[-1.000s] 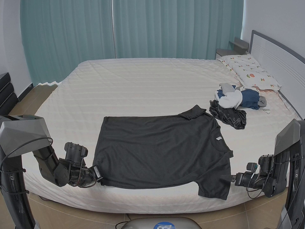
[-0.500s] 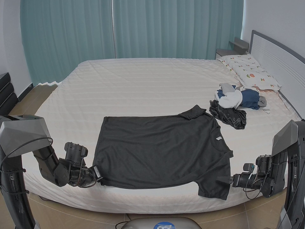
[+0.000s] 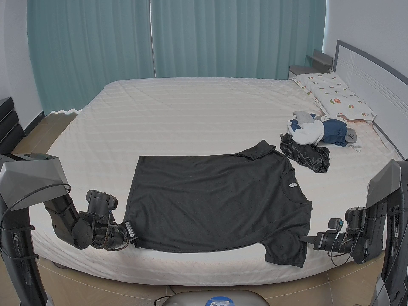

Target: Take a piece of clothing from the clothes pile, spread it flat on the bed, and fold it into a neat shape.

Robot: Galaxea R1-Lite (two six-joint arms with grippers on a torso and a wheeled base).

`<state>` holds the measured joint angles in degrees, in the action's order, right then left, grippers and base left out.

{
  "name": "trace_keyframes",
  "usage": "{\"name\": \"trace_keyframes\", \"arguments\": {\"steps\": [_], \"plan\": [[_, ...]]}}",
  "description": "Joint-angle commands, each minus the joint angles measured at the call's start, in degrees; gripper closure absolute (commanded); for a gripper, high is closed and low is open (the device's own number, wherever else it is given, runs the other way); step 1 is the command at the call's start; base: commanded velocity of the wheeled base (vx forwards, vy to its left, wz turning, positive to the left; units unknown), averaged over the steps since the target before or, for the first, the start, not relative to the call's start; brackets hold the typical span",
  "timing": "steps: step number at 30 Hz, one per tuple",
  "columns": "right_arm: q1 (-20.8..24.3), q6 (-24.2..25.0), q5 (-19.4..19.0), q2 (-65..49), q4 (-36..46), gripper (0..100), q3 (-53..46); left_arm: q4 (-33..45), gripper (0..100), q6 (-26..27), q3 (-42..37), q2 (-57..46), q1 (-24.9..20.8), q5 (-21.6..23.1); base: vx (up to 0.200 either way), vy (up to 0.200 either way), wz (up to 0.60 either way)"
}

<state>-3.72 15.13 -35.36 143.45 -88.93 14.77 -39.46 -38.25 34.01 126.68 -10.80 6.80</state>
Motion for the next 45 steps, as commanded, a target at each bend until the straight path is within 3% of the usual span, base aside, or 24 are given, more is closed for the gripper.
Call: {"name": "trace_keyframes", "arguments": {"steps": [1,6,15,24,28,37,45], "plan": [[-1.12,-0.1,-0.32,-2.38,-0.72,100,-2.38,0.0,100,0.11,0.0,0.23,-0.01,-0.56,0.0,0.0,0.0],[-1.73,-0.28,-1.11,-5.28,-0.72,100,-6.51,0.17,100,0.11,-0.35,0.14,-0.01,-0.83,0.0,0.0,0.0],[-4.02,-1.68,-2.78,-7.83,-0.72,100,-11.96,-0.09,100,0.81,-1.84,-0.12,-0.1,-5.22,0.0,0.0,0.0],[-4.9,-7.57,-2.87,-7.74,-0.63,100,-14.77,0.44,100,3.71,-4.74,-1.88,-0.45,-5.4,0.0,0.0,0.0],[-6.48,-7.92,-2.87,-7.92,-0.45,100,-14.77,0.88,100,5.56,-5.97,-1.97,-0.8,-5.66,0.0,0.0,0.0],[-7.53,-12.93,-2.87,-12.14,8.77,100,-14.77,1.76,100,7.93,-8.35,-2.23,-2.21,-6.01,0.0,0.0,0.0],[-9.38,-15.22,-2.87,-12.49,11.32,100,-14.77,9.67,100,10.13,-8.35,-5.04,-2.91,-5.92,0.0,0.0,0.0]]}}
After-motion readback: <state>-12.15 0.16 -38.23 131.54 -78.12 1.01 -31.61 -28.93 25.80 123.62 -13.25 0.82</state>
